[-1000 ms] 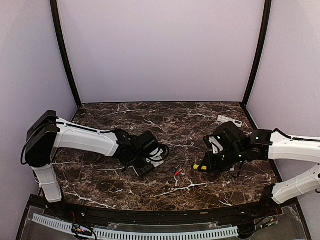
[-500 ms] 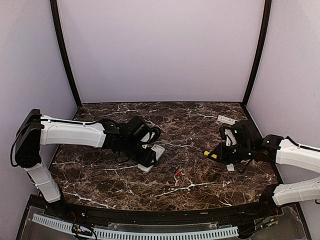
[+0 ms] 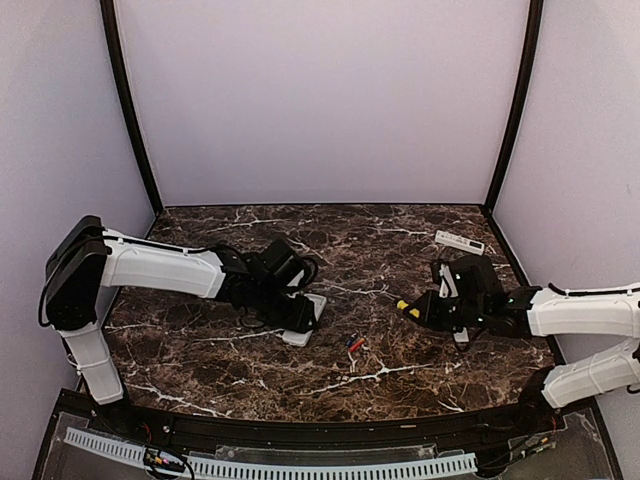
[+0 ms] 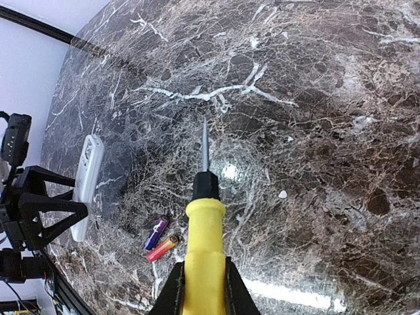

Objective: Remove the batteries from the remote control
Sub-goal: Place the remote control without batteries at the center of the board, then place the screwdriver at the center of the board.

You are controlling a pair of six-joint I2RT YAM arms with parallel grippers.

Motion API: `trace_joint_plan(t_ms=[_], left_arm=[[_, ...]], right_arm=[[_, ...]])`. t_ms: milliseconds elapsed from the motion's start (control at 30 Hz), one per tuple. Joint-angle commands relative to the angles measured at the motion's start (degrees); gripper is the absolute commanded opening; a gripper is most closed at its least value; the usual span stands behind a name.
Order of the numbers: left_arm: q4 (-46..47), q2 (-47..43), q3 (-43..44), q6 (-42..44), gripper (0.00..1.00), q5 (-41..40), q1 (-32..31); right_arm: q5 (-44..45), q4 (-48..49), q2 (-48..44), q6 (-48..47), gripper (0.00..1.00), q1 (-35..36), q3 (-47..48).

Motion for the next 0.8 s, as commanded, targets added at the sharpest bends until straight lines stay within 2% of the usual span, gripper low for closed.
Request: trace_joint_plan(t_ms=[0,133,333,400,533,667,767], left_arm=[[-0.83,1.9,-0.16,-0.89,0.45,-2.37,0.15],[-1.32,2.65,-0.16,-0.01,0.47,-3.25,0.15],[-2.11,2.36,0.18,0.87,0.7,-3.51,0.16],[-2.12,1.9,0.27,1.18,0.75,-3.91,0.2],[-2.35,1.2,0.39,1.62,0.82,-4.25,0.18],[-2.41,0.08,0.36,1.99,0.85,-3.98,0.45],[-1.89,-2.03,-0.09,4.05,0.86,-1.76,3.01]], right_arm=[[1.17,4.78,2.46,0.01,0.0,0.07,-1.01],[0.63,6.5,6.59,0.19,0.0,0.39,-1.42],[0.34,7.21,11.43,0.19,0.0,1.18,0.15],[0.32,7.24,12.6,0.19,0.06,1.32,0.5],[0.41,7.43,14.26,0.48,0.11,1.52,0.67],[1.09,7.39,14.31,0.96,0.22,1.8,0.52],[1.74,6.46,14.12,0.96,0.3,1.83,0.5]])
